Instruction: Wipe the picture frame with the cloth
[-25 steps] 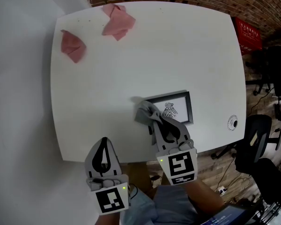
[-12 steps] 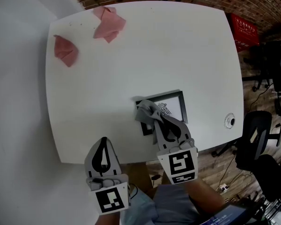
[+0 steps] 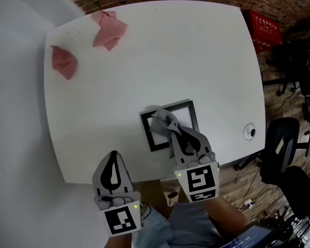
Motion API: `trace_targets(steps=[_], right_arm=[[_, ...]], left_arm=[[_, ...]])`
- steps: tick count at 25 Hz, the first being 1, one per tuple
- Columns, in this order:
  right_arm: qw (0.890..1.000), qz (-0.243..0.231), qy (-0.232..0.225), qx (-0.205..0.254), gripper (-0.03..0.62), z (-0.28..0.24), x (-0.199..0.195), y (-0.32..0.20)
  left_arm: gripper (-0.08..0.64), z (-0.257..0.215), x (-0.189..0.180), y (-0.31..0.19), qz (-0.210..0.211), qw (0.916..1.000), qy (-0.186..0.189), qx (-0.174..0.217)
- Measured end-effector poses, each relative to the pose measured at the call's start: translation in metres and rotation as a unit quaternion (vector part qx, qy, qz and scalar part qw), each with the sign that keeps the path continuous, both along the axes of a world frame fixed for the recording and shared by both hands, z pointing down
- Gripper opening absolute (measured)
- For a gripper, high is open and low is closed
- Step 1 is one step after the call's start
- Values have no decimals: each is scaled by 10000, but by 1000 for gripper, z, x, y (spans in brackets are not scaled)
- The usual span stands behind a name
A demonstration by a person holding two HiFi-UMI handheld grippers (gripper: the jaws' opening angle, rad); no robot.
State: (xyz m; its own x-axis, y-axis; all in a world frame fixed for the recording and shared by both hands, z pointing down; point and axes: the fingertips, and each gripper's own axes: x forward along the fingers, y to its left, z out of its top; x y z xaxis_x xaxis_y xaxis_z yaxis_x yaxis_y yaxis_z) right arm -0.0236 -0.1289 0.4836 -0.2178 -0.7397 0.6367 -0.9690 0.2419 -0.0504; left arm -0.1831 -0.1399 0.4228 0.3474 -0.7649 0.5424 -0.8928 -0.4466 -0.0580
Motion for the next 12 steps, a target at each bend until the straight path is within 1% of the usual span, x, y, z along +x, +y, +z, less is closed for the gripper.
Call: trace_targets(steps=[4,8,12], right_arm=[[10000,74,9,-14,35,0,9,2],[9999,152,26,-41,35,1,18,4],[9997,209,50,-67,35,3,26,5]], left_arm=[[9,-1,6,0,93,9999,-57,59],[9,-1,16,0,110,9999,6,-5],[9,0,22,-1,185,9998,-32,28]])
